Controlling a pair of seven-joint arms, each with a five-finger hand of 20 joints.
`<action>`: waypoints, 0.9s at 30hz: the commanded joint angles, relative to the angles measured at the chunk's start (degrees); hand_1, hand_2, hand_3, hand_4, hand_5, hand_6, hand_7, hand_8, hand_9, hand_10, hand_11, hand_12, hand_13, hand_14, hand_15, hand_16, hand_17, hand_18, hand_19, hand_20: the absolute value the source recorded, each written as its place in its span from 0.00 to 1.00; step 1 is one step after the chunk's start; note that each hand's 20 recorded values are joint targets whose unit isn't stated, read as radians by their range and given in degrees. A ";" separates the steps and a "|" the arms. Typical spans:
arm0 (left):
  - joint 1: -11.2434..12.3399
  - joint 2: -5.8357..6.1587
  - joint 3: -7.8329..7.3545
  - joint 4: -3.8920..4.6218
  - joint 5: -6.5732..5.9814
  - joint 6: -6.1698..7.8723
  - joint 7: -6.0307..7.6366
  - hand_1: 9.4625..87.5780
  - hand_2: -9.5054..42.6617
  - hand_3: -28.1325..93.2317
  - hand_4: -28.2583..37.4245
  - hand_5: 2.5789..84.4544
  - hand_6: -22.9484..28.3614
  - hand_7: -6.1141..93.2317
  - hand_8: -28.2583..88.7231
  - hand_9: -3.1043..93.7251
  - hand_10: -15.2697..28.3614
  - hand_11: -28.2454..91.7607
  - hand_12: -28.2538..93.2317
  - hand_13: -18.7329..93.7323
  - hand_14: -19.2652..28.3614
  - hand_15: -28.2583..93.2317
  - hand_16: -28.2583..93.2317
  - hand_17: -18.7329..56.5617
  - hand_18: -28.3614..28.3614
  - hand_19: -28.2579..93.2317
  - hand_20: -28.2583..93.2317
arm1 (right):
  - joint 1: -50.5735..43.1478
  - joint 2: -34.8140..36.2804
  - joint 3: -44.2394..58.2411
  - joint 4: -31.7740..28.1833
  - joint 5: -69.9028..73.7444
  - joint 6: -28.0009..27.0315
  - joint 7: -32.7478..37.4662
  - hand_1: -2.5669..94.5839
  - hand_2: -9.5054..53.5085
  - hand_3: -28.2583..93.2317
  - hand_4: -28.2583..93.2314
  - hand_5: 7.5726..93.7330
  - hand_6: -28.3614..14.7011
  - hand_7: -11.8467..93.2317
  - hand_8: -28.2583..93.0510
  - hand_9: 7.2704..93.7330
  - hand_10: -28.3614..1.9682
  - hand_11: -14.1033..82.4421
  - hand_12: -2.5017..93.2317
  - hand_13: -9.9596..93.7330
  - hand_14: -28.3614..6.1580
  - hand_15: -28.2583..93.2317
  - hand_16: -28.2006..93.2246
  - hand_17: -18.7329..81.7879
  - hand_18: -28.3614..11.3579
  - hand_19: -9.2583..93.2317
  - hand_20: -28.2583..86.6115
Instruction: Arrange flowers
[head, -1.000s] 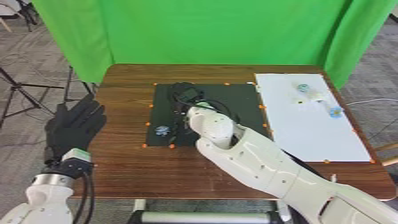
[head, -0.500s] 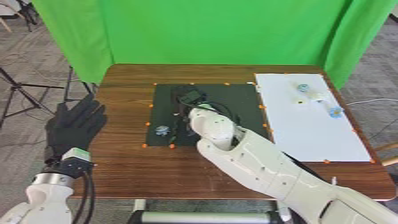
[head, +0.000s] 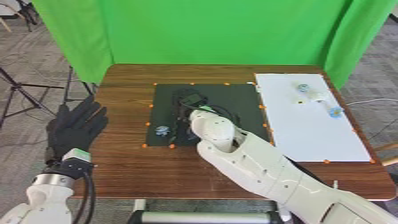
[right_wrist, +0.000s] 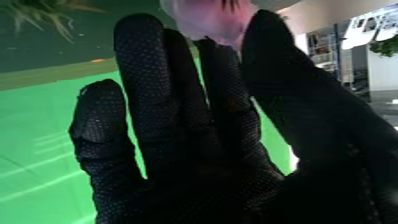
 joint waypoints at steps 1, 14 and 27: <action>1.15 -0.61 -0.40 -0.43 -0.25 -0.08 0.27 0.23 0.42 0.79 0.00 0.40 0.60 0.20 0.16 0.31 0.67 0.38 0.30 0.32 0.69 0.46 0.16 0.17 0.69 0.45 0.28 | 0.45 0.83 0.14 -1.83 -0.41 -1.47 0.63 0.43 0.00 0.89 0.00 0.58 0.59 0.34 0.11 0.61 0.45 0.32 0.20 0.69 0.50 0.66 0.43 0.55 0.17 0.93 0.55; 2.20 -1.35 -0.77 -0.86 -0.50 0.73 0.49 0.24 0.37 0.79 0.00 0.40 0.60 0.20 0.16 0.31 0.67 0.38 0.31 0.32 0.70 0.46 0.16 0.17 0.69 0.45 0.28 | -0.18 2.94 2.53 -7.06 -0.86 -6.97 1.82 0.39 0.00 0.87 0.00 0.49 0.55 0.30 0.12 0.51 0.39 0.28 0.19 0.65 0.46 0.64 0.40 0.55 0.15 0.93 0.55; 4.93 -2.84 -3.51 -2.08 -0.11 0.12 1.27 0.24 0.37 0.79 0.00 0.40 0.60 0.20 0.16 0.31 0.67 0.39 0.31 0.32 0.70 0.47 0.16 0.17 0.70 0.45 0.29 | -10.42 20.37 21.23 -21.82 1.96 -2.45 8.67 0.40 0.00 0.86 0.00 0.46 0.51 0.26 0.13 0.50 0.35 0.28 0.19 0.63 0.42 0.67 0.40 0.55 0.12 0.96 0.55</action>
